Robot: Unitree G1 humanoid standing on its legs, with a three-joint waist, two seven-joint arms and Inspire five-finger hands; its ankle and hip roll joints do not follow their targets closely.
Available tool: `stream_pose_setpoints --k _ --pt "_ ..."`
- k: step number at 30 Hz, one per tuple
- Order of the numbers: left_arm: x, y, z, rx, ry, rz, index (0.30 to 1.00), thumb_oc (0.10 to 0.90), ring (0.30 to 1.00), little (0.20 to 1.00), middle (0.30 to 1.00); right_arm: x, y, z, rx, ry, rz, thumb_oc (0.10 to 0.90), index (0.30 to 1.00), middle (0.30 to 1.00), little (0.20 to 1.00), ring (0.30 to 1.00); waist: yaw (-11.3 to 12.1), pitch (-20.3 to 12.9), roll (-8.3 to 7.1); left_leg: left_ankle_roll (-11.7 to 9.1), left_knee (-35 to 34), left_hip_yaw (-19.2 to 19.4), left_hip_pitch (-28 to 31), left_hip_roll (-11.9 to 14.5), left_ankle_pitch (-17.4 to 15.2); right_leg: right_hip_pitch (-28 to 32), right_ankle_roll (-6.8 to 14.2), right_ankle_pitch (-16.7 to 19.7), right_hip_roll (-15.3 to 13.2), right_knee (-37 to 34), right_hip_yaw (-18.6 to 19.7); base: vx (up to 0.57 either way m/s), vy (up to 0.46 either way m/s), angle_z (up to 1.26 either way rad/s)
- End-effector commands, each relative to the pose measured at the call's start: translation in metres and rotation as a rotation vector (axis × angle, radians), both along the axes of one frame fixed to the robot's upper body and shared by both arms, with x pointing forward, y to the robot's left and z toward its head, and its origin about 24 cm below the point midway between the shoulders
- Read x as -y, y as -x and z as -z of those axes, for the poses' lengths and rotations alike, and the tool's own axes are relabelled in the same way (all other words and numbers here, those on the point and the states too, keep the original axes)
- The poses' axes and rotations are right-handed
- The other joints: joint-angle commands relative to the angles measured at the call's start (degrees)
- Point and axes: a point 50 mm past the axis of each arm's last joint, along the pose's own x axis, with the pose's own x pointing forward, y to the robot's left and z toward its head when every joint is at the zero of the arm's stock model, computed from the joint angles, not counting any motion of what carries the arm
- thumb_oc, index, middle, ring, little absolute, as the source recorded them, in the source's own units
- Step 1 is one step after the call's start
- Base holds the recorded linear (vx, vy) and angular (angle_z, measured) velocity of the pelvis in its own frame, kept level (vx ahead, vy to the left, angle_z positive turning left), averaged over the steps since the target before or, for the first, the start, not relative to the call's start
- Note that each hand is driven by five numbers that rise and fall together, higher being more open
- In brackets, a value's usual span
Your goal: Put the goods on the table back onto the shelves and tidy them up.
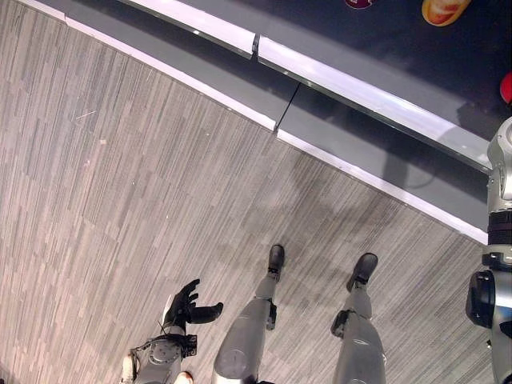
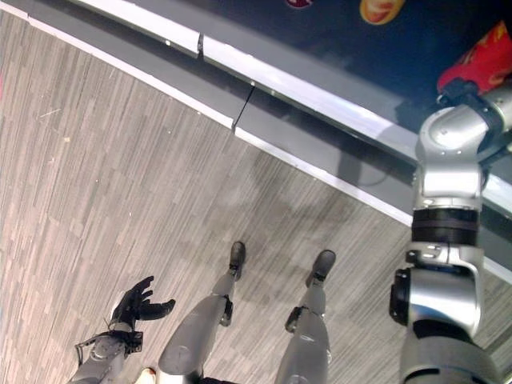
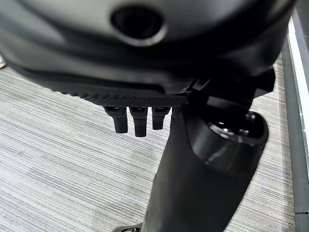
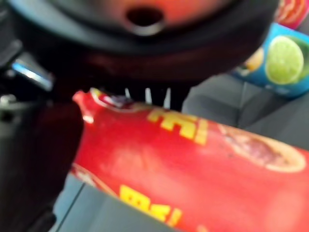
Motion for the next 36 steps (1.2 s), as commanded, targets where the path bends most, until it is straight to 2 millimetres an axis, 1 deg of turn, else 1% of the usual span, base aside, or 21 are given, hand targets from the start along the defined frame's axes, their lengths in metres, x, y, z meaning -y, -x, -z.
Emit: stream_pose_setpoints --k 1,4,5,7,8,9,11,12,13,14,15,17,19,20,23,25,29,33,34,35,36 --pt "-0.027 0.013 0.000 -0.032 -0.105 -0.045 0.900 0.800 0.900 0.900 0.900 0.000 0.043 -0.052 0.274 0.134 0.072 0.800 0.900 0.900 0.900 0.900 -0.2 -0.4 0.66 -1.8 -0.3 -1.8 -1.2 1.3 -0.1 -3.9 3.9 -9.8 -1.4 13.1 3.8 0.00 0.000 0.00" --pt "-0.025 0.012 0.000 -0.032 -0.100 -0.046 0.900 0.800 0.900 0.900 0.900 0.000 0.043 -0.043 0.269 0.131 0.075 0.800 0.900 0.900 0.900 0.900 -0.4 -0.4 0.32 -1.9 -0.3 -1.8 -1.1 1.3 -0.2 -3.2 4.0 -9.5 -1.4 12.3 3.6 0.00 0.000 0.00" --pt "-0.025 0.012 0.001 -0.034 -0.101 -0.048 0.900 0.800 0.900 0.900 0.900 0.001 0.045 -0.037 0.255 0.134 0.091 0.800 0.900 0.900 0.900 0.900 -0.5 -0.4 0.03 -1.9 -0.3 -1.9 -1.0 1.3 -0.2 -2.9 4.0 -9.4 -1.4 12.1 3.6 0.00 0.000 0.00" --pt "-0.025 0.012 0.001 -0.036 -0.100 -0.046 0.900 0.800 0.900 0.900 0.900 0.000 0.046 -0.032 0.251 0.147 0.095 0.800 0.900 0.900 0.900 0.900 -0.8 -0.6 -0.41 -1.8 -0.3 -1.7 -0.7 1.4 -0.3 -2.4 4.1 -9.1 -1.4 11.8 3.5 -0.03 0.037 0.05" --pt "-0.024 0.013 0.001 -0.041 -0.102 -0.041 0.900 0.800 0.900 0.900 0.900 -0.002 0.045 -0.027 0.235 0.160 0.092 0.800 0.900 0.900 0.900 0.900 -1.0 -0.6 -0.91 -1.8 -0.3 -1.5 -0.7 1.4 0.0 -2.2 4.1 -8.5 -1.3 11.2 3.5 -0.03 0.041 0.06" --pt "-0.024 0.013 0.001 -0.042 -0.104 -0.040 0.900 0.800 0.900 0.900 0.900 -0.002 0.046 -0.025 0.234 0.159 0.093 0.800 0.900 0.900 0.900 0.900 -0.9 -0.7 -0.98 -1.7 -0.3 -1.4 -0.7 1.4 0.0 -2.1 4.1 -8.4 -1.3 11.1 3.5 -0.01 0.045 0.03" --pt "-0.023 0.014 0.003 -0.051 -0.098 -0.041 0.900 0.800 0.900 0.900 0.900 -0.005 0.046 -0.017 0.224 0.172 0.078 0.800 0.900 0.900 0.900 0.900 -1.2 -0.8 -1.86 -1.6 0.1 -1.2 0.0 1.6 -0.8 -1.5 4.2 -8.3 -1.2 10.7 3.7 0.00 0.043 0.01" --pt "-0.022 0.014 0.003 -0.054 -0.095 -0.039 0.900 0.800 0.900 0.900 0.900 -0.006 0.046 -0.013 0.218 0.171 0.070 0.800 0.900 0.900 0.900 0.900 -1.3 -0.8 -2.27 -1.4 0.2 -1.1 0.0 1.5 -0.5 -1.4 4.2 -7.7 -1.2 10.3 3.8 -0.05 0.054 -0.03" --pt "-0.021 0.015 0.004 -0.058 -0.095 -0.038 0.900 0.800 0.900 0.900 0.900 -0.007 0.045 -0.007 0.210 0.167 0.060 0.800 0.900 0.900 0.900 0.900 -1.5 -0.8 -2.82 -1.3 0.9 -1.0 -0.1 1.5 -0.9 -1.1 4.2 -7.4 -1.2 10.0 3.8 -0.11 0.126 -0.04" --pt "-0.021 0.013 0.003 -0.056 -0.087 -0.038 0.900 0.800 0.900 0.900 0.900 -0.011 0.040 0.013 0.168 0.149 0.012 0.800 0.900 0.900 0.900 0.900 -2.2 -0.4 -4.86 -0.7 4.0 -0.6 -0.6 1.5 -2.7 -0.5 4.3 -6.3 -1.3 9.2 4.1 -0.08 0.102 -0.06" --pt "-0.022 0.014 0.003 -0.058 -0.089 -0.039 0.900 0.800 0.900 0.900 0.900 -0.011 0.041 0.014 0.167 0.148 0.011 0.800 0.900 0.900 0.900 0.900 -2.2 -0.4 -5.01 -0.7 4.3 -0.5 -0.6 1.5 -2.9 -0.4 4.4 -6.3 -1.4 9.1 4.1 -0.08 0.115 -0.07" --pt "-0.024 0.012 0.002 -0.052 -0.091 -0.046 0.900 0.800 0.900 0.900 0.900 -0.016 0.037 0.020 0.144 0.159 -0.017 0.800 0.900 0.900 0.900 0.900 -2.4 -0.2 -6.16 -0.3 5.9 -0.2 -0.7 1.4 -4.0 -0.1 4.4 -5.7 -1.5 8.8 4.4 -0.04 0.063 -0.07" --pt "-0.027 0.011 0.000 -0.049 -0.095 -0.053 0.900 0.800 0.900 0.900 0.900 -0.019 0.036 0.027 0.123 0.161 -0.038 0.800 0.900 0.900 0.900 0.900 -2.7 0.0 -7.37 0.2 8.2 0.2 -0.9 1.2 -5.4 0.4 4.5 -5.2 -1.7 8.5 4.7 -0.05 0.102 -0.11" --pt "-0.029 0.010 0.000 -0.046 -0.092 -0.062 0.900 0.800 0.900 0.900 0.900 -0.019 0.036 0.032 0.110 0.158 -0.053 0.800 0.900 0.900 0.900 0.900 -2.9 0.0 -8.39 0.8 9.6 0.3 -0.9 1.0 -6.3 1.0 4.6 -4.7 -2.1 8.3 5.0 -0.04 0.122 -0.20" --pt "-0.030 0.009 -0.002 -0.041 -0.090 -0.064 0.900 0.800 0.900 0.900 0.900 -0.017 0.035 0.038 0.090 0.151 -0.063 0.800 0.900 0.900 0.900 0.900 -3.1 -0.1 -9.14 1.1 10.4 0.4 -0.8 0.8 -7.0 1.5 4.7 -4.2 -2.5 8.1 5.1 -0.02 0.078 -0.15" --pt "-0.035 0.006 -0.004 -0.036 -0.102 -0.065 0.900 0.800 0.900 0.900 0.900 -0.011 0.034 0.047 0.040 0.146 -0.085 0.800 0.900 0.900 0.900 0.900 -3.4 -0.8 -10.42 1.5 11.1 0.4 -0.7 0.2 -7.6 2.3 5.0 -3.2 -3.3 7.4 5.1 -0.03 0.135 -0.08" --pt "-0.039 0.007 -0.004 -0.040 -0.094 -0.092 0.900 0.800 0.900 0.900 0.900 -0.009 0.031 0.055 0.015 0.120 -0.130 0.800 0.900 0.900 0.900 0.900 -3.6 -0.9 -11.29 1.8 11.4 1.0 -0.6 -0.4 -7.8 2.5 5.2 -2.0 -3.8 6.5 5.4 -0.02 0.080 0.01" --pt "-0.042 0.009 -0.002 -0.047 -0.081 -0.120 0.900 0.800 0.900 0.900 0.900 -0.010 0.026 0.062 -0.017 0.120 -0.190 0.800 0.900 0.900 0.900 0.900 -3.6 -0.8 -12.08 1.8 11.3 1.6 -0.7 -0.2 -7.7 2.4 5.4 -1.3 -3.7 5.7 5.4 0.00 0.000 0.00" --pt "-0.041 0.010 -0.002 -0.048 -0.074 -0.127 0.900 0.800 0.900 0.900 0.900 -0.011 0.023 0.066 -0.029 0.110 -0.218 0.800 0.900 0.900 0.900 0.900 -3.7 -0.7 -12.24 1.7 11.2 1.6 -0.7 0.0 -7.6 2.4 5.4 -1.2 -3.6 5.6 5.3 0.00 0.000 0.00" --pt "-0.039 0.010 0.000 -0.049 -0.057 -0.137 0.900 0.800 0.900 0.900 0.900 -0.013 0.021 0.078 -0.071 0.098 -0.249 0.800 0.900 0.900 0.900 0.900 -3.9 -0.5 -12.42 1.7 10.8 1.7 -0.6 0.1 -7.3 2.2 5.4 -1.2 -3.5 5.6 5.4 0.00 0.000 0.00" --pt "-0.038 0.010 0.000 -0.048 -0.052 -0.139 0.900 0.800 0.900 0.900 0.900 -0.013 0.021 0.082 -0.087 0.098 -0.254 0.800 0.900 0.900 0.900 0.900 -4.1 -0.5 -12.53 1.6 10.6 1.7 -0.6 0.2 -7.1 2.2 5.3 -1.2 -3.5 5.6 5.3 0.00 0.000 0.00"
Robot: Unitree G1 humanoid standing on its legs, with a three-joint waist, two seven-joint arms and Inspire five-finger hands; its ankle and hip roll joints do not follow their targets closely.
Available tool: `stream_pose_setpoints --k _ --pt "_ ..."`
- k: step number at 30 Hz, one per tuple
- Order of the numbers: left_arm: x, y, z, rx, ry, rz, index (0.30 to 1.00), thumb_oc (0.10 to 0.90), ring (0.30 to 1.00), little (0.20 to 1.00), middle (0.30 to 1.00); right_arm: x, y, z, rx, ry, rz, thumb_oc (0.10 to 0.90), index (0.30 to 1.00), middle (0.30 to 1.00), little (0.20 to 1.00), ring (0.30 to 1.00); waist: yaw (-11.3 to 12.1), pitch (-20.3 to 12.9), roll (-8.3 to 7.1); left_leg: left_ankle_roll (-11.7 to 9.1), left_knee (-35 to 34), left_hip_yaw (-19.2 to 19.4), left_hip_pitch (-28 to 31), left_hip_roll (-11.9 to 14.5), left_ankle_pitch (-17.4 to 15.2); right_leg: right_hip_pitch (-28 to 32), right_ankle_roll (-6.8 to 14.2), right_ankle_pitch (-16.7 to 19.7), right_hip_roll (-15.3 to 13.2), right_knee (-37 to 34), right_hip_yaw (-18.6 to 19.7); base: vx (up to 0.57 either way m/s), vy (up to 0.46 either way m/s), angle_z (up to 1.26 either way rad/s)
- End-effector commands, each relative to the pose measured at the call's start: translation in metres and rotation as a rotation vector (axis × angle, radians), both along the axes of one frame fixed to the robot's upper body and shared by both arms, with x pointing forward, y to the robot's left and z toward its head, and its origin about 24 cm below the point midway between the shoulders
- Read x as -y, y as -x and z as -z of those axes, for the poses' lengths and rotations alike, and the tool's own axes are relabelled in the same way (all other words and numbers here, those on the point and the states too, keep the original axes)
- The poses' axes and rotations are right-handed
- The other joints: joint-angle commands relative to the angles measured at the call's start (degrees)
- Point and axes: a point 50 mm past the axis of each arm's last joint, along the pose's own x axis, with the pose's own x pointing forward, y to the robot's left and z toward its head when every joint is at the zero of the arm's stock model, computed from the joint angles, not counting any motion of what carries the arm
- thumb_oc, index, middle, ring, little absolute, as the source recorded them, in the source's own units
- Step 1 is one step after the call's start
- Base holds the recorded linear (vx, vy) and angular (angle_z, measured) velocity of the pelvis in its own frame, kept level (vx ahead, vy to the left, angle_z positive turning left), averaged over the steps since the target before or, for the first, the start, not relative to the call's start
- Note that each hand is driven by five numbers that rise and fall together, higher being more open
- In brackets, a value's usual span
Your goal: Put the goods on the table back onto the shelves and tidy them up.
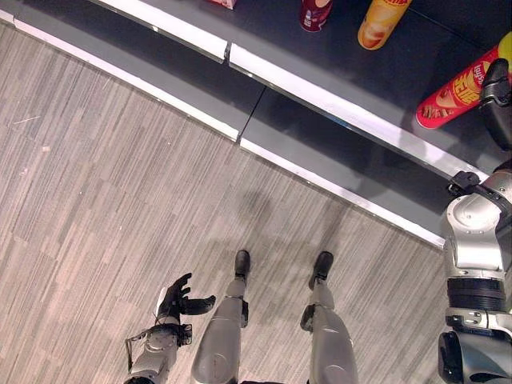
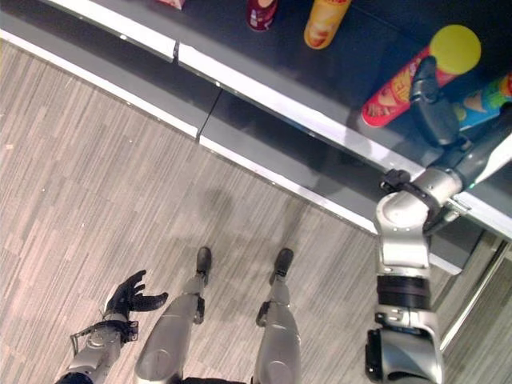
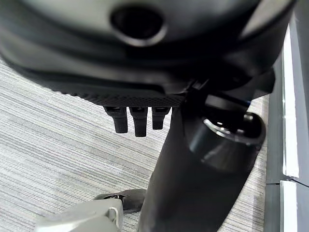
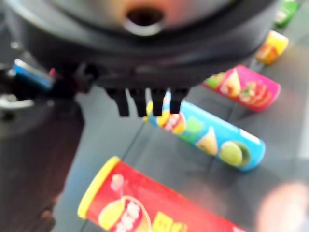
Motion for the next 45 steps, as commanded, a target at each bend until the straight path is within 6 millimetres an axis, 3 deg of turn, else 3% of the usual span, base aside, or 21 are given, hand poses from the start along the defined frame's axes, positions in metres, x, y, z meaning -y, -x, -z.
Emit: stream_pose_setpoints --k 1,3,5,16,27,45 --pt "-0.023 0.028 0.009 -0.057 -0.029 -0.082 0.900 0.800 0.900 0.900 0.900 0.003 0.017 -0.024 0.153 0.078 -0.023 0.800 0.900 0.900 0.900 0.900 -0.3 -3.0 -0.74 -0.9 2.2 -1.6 -1.4 1.2 -4.8 -0.4 5.8 -4.7 -2.9 4.8 1.6 0.00 0.000 0.00" --pt "-0.020 0.029 0.010 -0.060 -0.013 -0.096 0.900 0.800 0.900 0.900 0.900 0.000 0.020 0.005 0.071 0.051 -0.060 0.800 0.900 0.900 0.900 0.900 -1.1 -2.7 -0.99 -1.2 0.9 -1.7 -1.2 1.6 -4.1 -0.6 5.9 -4.9 -2.8 4.9 1.3 0.00 0.000 0.00" --pt "-0.020 0.030 0.011 -0.062 -0.009 -0.100 0.900 0.800 0.900 0.900 0.900 -0.002 0.021 0.015 0.035 0.049 -0.082 0.800 0.900 0.900 0.900 0.900 -1.4 -2.5 -1.17 -1.3 0.4 -1.7 -1.1 1.8 -3.8 -0.7 5.9 -4.9 -2.7 4.8 1.2 0.00 0.000 0.00" --pt "-0.025 0.029 0.005 -0.026 0.000 -0.121 0.900 0.800 0.900 0.900 0.900 0.009 0.014 0.043 -0.148 0.039 -0.182 0.800 0.900 0.900 0.900 0.900 -1.8 -1.7 -2.64 -1.9 -1.3 -1.5 -1.0 2.6 -2.7 -1.3 6.0 -4.7 -2.1 4.6 0.9 0.00 -0.003 -0.01" --pt "-0.030 0.038 0.005 -0.025 -0.004 -0.101 0.900 0.800 0.900 0.900 0.900 0.049 0.011 0.027 -0.348 0.205 -0.151 0.800 0.900 0.900 0.900 0.900 -0.9 -1.2 -3.86 -2.6 -2.1 -1.3 -0.8 3.4 -2.2 -1.4 6.2 -4.8 -1.7 4.7 0.4 0.00 -0.004 0.00" --pt "-0.030 0.046 0.009 -0.039 -0.004 -0.090 0.900 0.800 0.900 0.900 0.900 0.057 -0.001 0.002 -0.508 0.430 -0.108 0.800 0.900 0.900 0.900 0.900 0.3 -1.2 -3.44 -3.0 -2.6 -1.3 -1.0 3.8 -1.6 -1.6 6.2 -4.7 -1.5 4.6 -0.2 0.00 -0.004 -0.01"
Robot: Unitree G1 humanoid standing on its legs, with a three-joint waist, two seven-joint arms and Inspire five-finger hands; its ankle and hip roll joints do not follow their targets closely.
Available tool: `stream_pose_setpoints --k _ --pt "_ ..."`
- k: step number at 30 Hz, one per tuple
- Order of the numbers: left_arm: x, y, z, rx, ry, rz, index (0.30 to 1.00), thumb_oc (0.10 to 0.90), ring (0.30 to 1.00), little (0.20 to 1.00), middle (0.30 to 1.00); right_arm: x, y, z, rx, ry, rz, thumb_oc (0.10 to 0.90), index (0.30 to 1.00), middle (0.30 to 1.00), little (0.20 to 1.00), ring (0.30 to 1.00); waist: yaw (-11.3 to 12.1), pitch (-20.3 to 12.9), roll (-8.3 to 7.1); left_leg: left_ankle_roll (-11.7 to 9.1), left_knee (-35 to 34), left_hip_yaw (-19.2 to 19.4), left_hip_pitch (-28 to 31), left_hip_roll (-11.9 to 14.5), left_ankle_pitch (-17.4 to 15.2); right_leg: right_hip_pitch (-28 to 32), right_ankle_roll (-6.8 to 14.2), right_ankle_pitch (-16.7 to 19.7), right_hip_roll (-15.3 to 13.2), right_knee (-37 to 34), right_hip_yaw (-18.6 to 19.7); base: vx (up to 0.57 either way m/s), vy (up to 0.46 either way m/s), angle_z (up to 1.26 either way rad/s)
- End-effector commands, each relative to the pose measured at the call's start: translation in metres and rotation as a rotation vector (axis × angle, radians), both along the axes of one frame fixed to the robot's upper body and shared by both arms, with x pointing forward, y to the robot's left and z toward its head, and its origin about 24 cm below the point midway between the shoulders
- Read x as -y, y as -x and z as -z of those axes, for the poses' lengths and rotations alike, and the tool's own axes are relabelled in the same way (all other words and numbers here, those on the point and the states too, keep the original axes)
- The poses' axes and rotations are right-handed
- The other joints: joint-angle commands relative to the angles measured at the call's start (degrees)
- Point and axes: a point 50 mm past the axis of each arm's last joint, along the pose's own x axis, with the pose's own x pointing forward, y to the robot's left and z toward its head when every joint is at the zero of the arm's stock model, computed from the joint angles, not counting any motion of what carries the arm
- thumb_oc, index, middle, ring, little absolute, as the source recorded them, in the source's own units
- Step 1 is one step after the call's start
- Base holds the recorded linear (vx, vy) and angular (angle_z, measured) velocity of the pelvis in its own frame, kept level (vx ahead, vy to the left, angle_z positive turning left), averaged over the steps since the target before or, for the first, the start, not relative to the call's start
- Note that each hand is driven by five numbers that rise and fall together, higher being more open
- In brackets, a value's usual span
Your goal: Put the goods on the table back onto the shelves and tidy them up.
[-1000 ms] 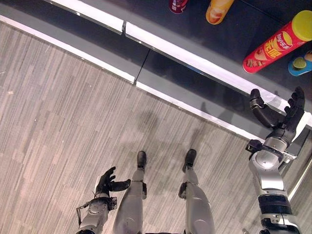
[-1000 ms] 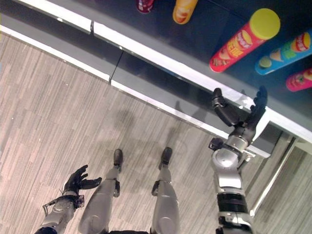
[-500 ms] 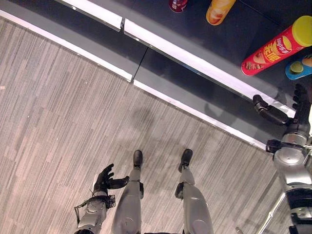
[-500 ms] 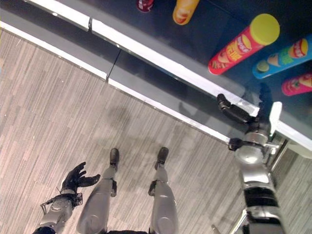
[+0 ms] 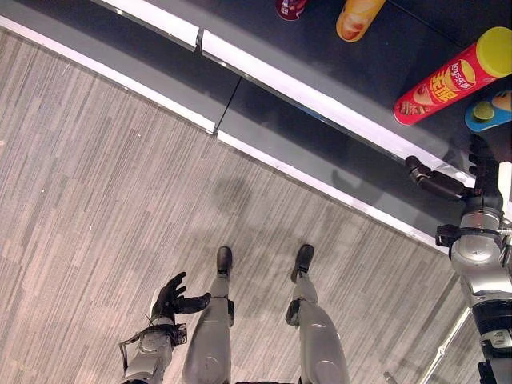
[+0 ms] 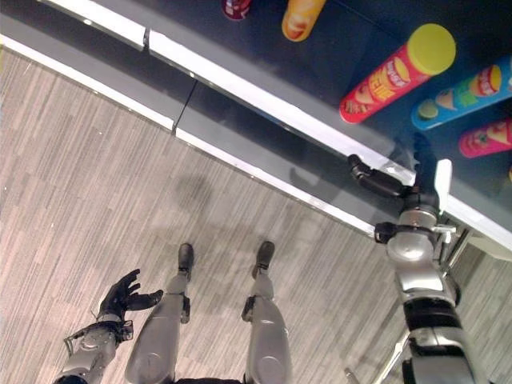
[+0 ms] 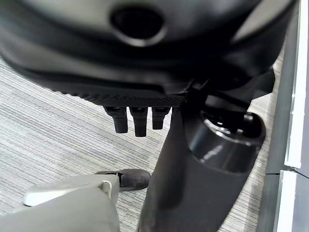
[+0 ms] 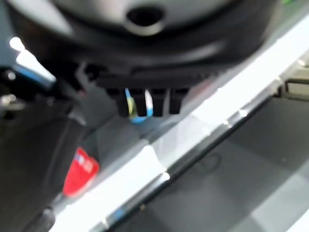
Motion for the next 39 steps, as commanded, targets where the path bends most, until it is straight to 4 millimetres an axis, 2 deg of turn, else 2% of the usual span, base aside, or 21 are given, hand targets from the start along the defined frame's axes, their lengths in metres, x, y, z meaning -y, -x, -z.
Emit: stream_pose_setpoints --k 1,18,27,32,39 --pt "-0.021 0.041 0.013 -0.078 -0.038 -0.042 0.900 0.800 0.900 0.900 0.900 0.017 0.004 -0.073 0.179 0.190 0.031 0.800 0.900 0.900 0.900 0.900 1.7 -1.7 0.78 -2.1 -0.7 -1.4 -0.7 1.8 -1.8 -0.6 6.4 -4.8 -3.3 5.6 0.2 0.00 0.000 0.00" --pt "-0.020 0.044 0.015 -0.094 -0.039 -0.035 0.900 0.800 0.900 0.900 0.900 0.025 -0.006 -0.098 0.158 0.275 0.093 0.800 0.900 0.900 0.900 0.900 3.0 -1.8 1.55 -2.5 -2.0 -1.7 -0.1 2.1 -0.9 -0.1 6.2 -5.3 -3.0 5.9 -0.4 0.00 0.000 0.00" --pt "-0.021 0.047 0.017 -0.101 -0.039 -0.038 0.900 0.800 0.900 0.900 0.900 0.036 -0.002 -0.120 0.163 0.343 0.163 0.800 0.900 0.900 0.900 0.900 3.5 -1.7 2.15 -3.0 -3.3 -2.4 0.0 2.3 0.0 -0.3 6.1 -5.9 -2.8 6.3 -1.3 0.02 -0.031 0.05" --pt "-0.019 0.048 0.018 -0.107 -0.038 -0.032 0.900 0.800 0.900 0.900 0.900 0.038 -0.003 -0.122 0.151 0.358 0.177 0.800 0.900 0.900 0.900 0.900 3.8 -1.7 2.27 -3.2 -3.6 -2.8 -0.3 2.7 0.3 -0.5 5.8 -6.5 -2.4 6.8 -1.8 0.03 -0.051 0.07" --pt "-0.021 0.051 0.017 -0.108 -0.044 -0.033 0.900 0.800 0.900 0.900 0.900 0.044 0.000 -0.137 0.123 0.455 0.225 0.800 0.900 0.900 0.900 0.900 4.2 -1.7 2.62 -3.6 -4.3 -3.4 -0.8 3.2 1.0 -1.3 5.6 -7.1 -2.0 7.3 -2.1 0.01 -0.045 0.07"
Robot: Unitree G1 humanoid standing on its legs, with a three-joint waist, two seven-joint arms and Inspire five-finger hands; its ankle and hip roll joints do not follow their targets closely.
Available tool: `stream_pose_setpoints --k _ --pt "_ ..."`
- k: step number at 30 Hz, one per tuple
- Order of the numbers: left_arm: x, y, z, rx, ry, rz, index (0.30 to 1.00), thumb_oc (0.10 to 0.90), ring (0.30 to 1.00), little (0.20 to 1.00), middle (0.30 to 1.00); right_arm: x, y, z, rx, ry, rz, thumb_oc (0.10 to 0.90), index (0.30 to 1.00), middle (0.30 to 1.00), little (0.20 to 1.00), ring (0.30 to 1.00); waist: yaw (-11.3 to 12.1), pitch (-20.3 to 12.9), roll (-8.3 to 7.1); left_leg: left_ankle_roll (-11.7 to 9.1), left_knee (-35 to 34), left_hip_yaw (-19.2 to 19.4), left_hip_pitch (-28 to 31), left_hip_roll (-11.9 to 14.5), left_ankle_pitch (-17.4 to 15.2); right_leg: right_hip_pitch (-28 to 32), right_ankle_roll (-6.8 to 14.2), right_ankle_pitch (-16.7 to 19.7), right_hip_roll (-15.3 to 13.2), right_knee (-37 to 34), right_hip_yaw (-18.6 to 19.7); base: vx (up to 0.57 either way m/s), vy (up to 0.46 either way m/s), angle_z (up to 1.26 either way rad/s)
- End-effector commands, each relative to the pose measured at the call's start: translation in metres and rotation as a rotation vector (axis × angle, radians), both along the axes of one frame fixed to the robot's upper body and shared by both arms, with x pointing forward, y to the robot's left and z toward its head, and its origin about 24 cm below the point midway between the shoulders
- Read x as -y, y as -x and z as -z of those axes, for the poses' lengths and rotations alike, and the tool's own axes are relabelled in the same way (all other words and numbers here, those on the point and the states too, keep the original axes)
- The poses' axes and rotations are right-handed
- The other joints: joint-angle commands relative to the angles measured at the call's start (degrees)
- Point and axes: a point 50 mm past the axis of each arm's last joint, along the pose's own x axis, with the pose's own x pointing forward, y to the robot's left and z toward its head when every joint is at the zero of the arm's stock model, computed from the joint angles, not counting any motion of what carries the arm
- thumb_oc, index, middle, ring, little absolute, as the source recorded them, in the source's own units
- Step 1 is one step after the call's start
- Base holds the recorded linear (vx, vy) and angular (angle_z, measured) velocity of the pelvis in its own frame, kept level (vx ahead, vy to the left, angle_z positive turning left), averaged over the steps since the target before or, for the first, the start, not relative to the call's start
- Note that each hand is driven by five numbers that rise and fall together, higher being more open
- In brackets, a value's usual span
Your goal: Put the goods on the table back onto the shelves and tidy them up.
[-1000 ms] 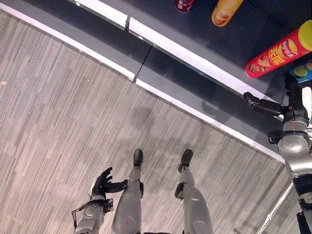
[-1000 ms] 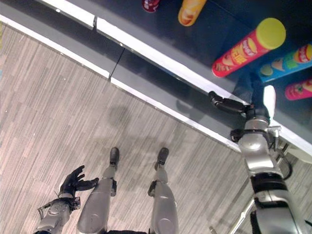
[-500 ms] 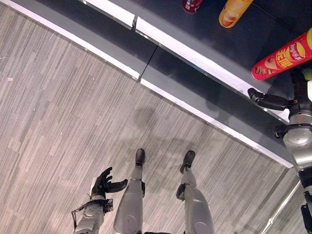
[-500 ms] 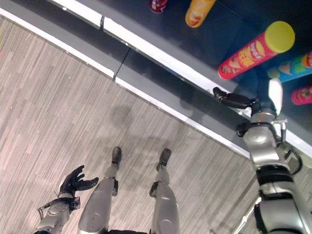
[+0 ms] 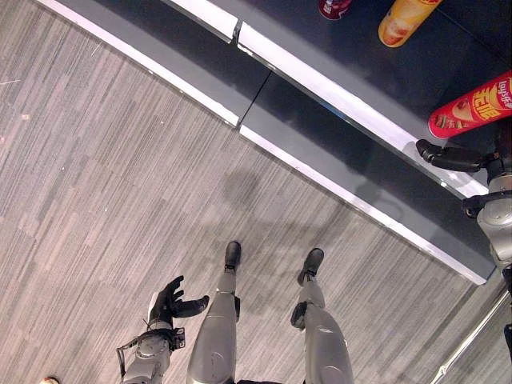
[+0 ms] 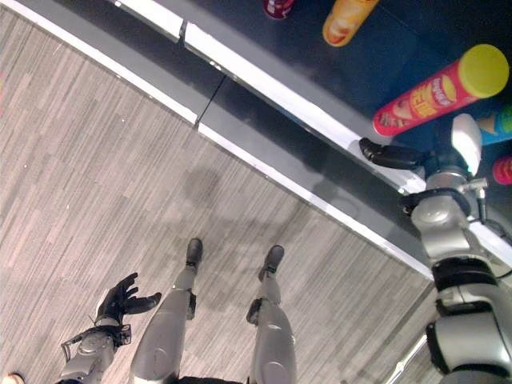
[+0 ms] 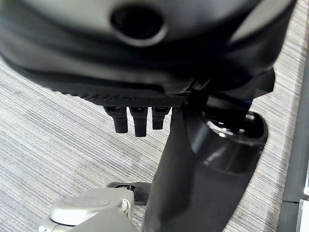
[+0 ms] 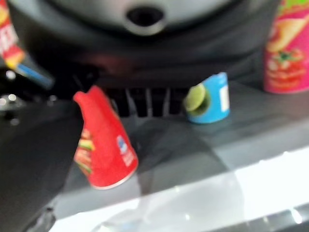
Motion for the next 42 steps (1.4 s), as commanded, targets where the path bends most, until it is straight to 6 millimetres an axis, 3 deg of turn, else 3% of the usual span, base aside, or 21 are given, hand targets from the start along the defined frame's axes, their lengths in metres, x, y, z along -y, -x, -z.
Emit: stream_pose_setpoints --k 1,7,15,30,42 --pt "-0.018 0.046 0.013 -0.093 -0.045 -0.020 0.900 0.800 0.900 0.900 0.900 0.020 0.020 -0.080 0.182 0.191 0.099 0.800 0.900 0.900 0.900 0.900 0.4 -1.6 1.00 -3.1 -3.3 -0.6 0.8 3.2 0.0 -1.0 5.5 -6.5 -1.9 7.4 1.0 0.01 -0.037 0.07" --pt "-0.018 0.047 0.012 -0.086 -0.043 -0.014 0.900 0.800 0.900 0.900 0.900 0.023 0.019 -0.096 0.164 0.274 0.146 0.800 0.900 0.900 0.900 0.900 0.8 -1.6 1.65 -3.5 -4.0 -1.0 0.3 3.6 0.9 -1.6 5.1 -7.3 -1.3 8.1 0.6 0.01 -0.052 0.03" --pt "-0.017 0.047 0.013 -0.088 -0.039 -0.014 0.900 0.800 0.900 0.900 0.900 0.023 0.018 -0.099 0.168 0.269 0.159 0.800 0.900 0.900 0.900 0.900 0.9 -1.6 1.83 -3.6 -4.4 -1.4 0.3 4.0 1.1 -1.8 4.9 -7.9 -1.0 8.8 0.0 0.00 -0.009 0.00" --pt "-0.015 0.041 0.013 -0.085 -0.030 -0.029 0.900 0.800 0.900 0.900 0.900 0.030 0.013 -0.118 0.251 0.106 0.235 0.800 0.900 0.900 0.900 0.900 1.3 -1.6 2.59 -3.4 -4.5 -1.6 0.4 3.8 1.1 -1.7 4.7 -8.3 -0.9 9.4 0.1 0.00 0.001 0.02" --pt "-0.012 0.039 0.014 -0.085 -0.023 -0.033 0.900 0.800 0.900 0.900 0.900 0.041 0.017 -0.116 0.237 0.048 0.307 0.800 0.900 0.900 0.900 0.900 1.2 -1.8 2.97 -3.3 -4.6 -1.9 0.4 3.4 1.0 -1.5 4.8 -8.4 -1.2 9.4 0.0 0.00 0.000 0.00"
